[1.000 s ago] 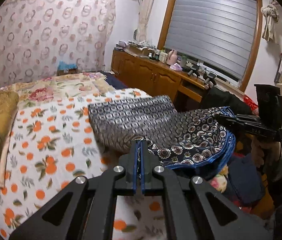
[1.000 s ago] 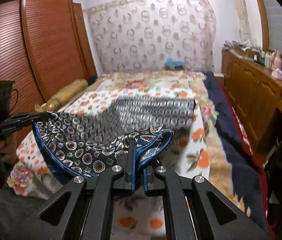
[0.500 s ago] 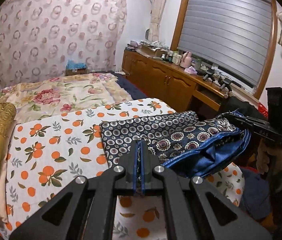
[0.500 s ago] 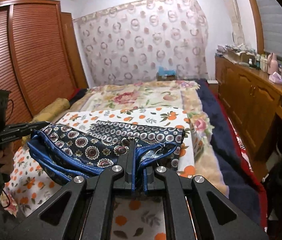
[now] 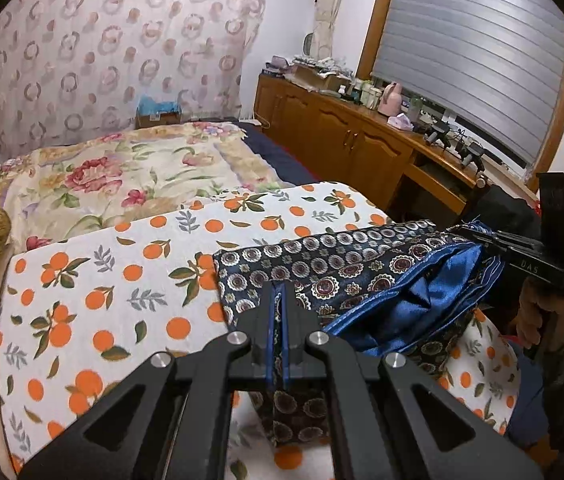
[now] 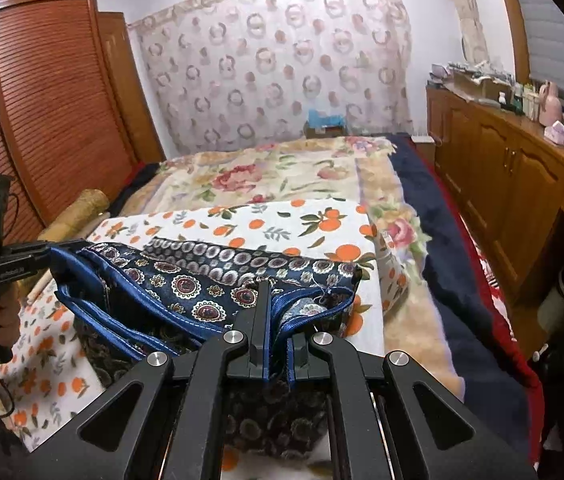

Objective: Fold small clothes
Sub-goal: 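Open both grippers and regrip the folded bundle's piped edge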

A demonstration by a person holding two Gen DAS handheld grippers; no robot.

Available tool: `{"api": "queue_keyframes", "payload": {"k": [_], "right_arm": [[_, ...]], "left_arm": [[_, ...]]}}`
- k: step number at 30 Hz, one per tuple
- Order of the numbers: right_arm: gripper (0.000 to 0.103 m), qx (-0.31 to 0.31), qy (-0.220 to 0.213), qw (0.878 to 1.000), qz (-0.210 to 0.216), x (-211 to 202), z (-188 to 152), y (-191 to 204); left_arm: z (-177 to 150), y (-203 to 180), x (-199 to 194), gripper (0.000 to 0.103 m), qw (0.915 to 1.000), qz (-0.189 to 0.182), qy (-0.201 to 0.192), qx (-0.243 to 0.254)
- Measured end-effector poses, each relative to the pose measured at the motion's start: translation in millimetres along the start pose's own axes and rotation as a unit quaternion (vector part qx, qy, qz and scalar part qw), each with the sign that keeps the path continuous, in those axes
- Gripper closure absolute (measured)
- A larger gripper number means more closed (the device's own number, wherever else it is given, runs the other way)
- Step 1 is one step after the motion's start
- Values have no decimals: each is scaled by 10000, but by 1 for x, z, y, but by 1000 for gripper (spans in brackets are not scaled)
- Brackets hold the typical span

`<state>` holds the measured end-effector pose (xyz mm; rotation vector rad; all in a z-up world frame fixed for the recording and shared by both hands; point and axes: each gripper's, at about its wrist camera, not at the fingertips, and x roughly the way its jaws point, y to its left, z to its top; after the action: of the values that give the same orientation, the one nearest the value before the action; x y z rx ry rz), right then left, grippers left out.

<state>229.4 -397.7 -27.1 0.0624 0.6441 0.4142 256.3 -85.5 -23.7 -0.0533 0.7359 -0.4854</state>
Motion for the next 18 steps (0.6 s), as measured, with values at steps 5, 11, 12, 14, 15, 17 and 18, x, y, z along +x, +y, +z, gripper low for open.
{"api": "queue_keyframes", "payload": {"k": [5, 11, 12, 14, 15, 17, 18], "right_arm": [[100, 80, 99, 9999, -116, 19, 10, -9], [99, 76, 268, 9994, -226, 37, 12, -14], [99, 64, 286, 9993, -234, 37, 11, -14], [99, 28, 311, 9991, -274, 40, 13, -13], [98, 10, 318, 9991, -288, 41, 13, -13], [98, 7, 326, 9990, -304, 44, 15, -13], [97, 8, 329, 9989, -321, 45, 15, -13]], "left_arm": [[11, 9, 22, 103, 9998, -2, 178, -7], [14, 15, 37, 102, 9996, -45, 264, 12], [15, 16, 38, 100, 9996, -28, 264, 19], [16, 17, 38, 87, 9996, 42, 279, 82], [17, 18, 37, 75, 9996, 47, 261, 88], [17, 21, 31, 70, 9998, 43, 204, 67], [17, 22, 28, 68, 9998, 59, 180, 75]]}}
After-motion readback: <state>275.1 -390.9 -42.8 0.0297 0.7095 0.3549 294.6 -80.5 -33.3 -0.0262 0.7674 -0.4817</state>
